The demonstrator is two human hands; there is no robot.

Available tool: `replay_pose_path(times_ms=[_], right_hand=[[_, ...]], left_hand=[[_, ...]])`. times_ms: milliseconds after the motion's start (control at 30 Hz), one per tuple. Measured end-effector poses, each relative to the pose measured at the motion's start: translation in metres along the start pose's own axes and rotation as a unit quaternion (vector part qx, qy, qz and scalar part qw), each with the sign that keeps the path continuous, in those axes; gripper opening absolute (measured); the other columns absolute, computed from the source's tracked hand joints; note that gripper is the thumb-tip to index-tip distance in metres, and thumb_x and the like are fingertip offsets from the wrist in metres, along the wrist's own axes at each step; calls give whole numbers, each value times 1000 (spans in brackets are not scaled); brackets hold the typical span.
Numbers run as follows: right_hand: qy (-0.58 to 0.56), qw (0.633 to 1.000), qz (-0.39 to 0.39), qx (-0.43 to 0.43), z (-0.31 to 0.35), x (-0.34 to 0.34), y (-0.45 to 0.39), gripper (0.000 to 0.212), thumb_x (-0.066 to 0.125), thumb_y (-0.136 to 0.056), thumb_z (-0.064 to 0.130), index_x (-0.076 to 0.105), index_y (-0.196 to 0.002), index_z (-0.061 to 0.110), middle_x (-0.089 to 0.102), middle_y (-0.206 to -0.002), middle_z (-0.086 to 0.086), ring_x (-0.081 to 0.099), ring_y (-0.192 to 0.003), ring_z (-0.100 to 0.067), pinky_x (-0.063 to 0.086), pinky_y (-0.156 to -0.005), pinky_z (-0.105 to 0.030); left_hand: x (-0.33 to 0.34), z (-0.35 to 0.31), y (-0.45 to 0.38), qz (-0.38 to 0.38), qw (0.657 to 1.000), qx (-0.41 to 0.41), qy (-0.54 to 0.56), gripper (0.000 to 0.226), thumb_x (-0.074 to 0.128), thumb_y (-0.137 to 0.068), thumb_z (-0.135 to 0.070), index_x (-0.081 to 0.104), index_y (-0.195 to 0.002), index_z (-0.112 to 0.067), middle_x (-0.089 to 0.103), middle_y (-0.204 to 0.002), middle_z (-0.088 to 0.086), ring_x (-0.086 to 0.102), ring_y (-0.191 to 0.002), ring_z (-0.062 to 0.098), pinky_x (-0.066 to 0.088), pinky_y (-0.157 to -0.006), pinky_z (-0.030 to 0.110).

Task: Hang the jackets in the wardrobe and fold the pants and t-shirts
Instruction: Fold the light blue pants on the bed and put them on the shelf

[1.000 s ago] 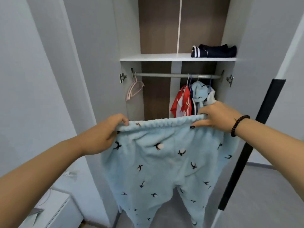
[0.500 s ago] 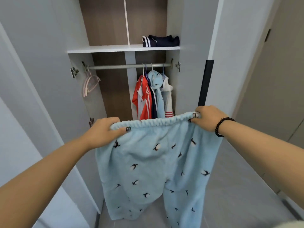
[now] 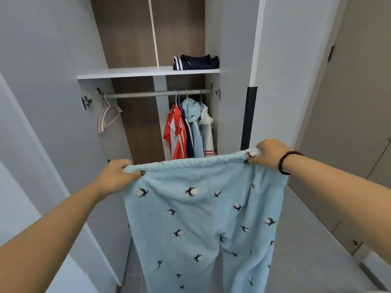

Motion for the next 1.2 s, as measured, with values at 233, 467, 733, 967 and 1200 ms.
replay_pose_path(times_ms=[233, 467, 733, 967, 1200], right_hand=[[-226, 968, 72, 88, 35, 11, -10, 17, 54, -88, 16, 48, -73, 8, 52, -72, -8, 47, -55, -17, 34, -48, -23], [-520, 836, 159, 78, 72, 10, 1, 14, 53, -87, 5, 58, -100, 3, 57, -76, -9, 57, -62, -18, 48, -52, -23], [-675, 725, 133, -32, 106, -24, 15, 41, 43, -96, 2, 50, -128, 26, 64, -88, -8, 62, -52, -11, 51, -42, -22], [-551, 812, 168, -89, 92, -40, 18, 27, 45, -101, 22, 55, -123, 10, 68, -106, -20, 69, -73, -24, 56, -50, -26], [-293, 902, 64, -311, 59, -63, 16, 21, 71, -80, 42, 71, -101, 40, 69, -94, 6, 66, -89, -12, 55, -90, -37]], left_hand=[[63, -53, 1, 9, 957, -121, 264, 21, 75, -80, -21, 57, -85, -10, 66, -87, 10, 62, -77, 21, 50, -65, 33], [89, -97, -1, 26, 839, -149, 522, 22, 70, -87, -14, 67, -105, -1, 75, -96, 12, 72, -91, 26, 58, -79, 41], [72, -158, 11, 58, 887, 74, 453, 44, 74, -80, -35, 59, -120, -23, 66, -120, 4, 64, -112, 22, 54, -92, 37], [63, -195, 27, -4, 944, 255, 208, 63, 78, -72, 3, 50, -122, -24, 58, -117, -1, 61, -101, 6, 52, -81, 18], [58, -172, 16, 27, 916, 166, 364, 40, 70, -73, 5, 61, -104, -19, 67, -102, -1, 63, -95, 12, 52, -82, 27]])
Point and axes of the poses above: each hand's wrist, its own y-axis away from the middle knuckle, its own x-axis out of the palm, z = x × y, the point moved 6 cm from there along -y, towards the middle knuckle
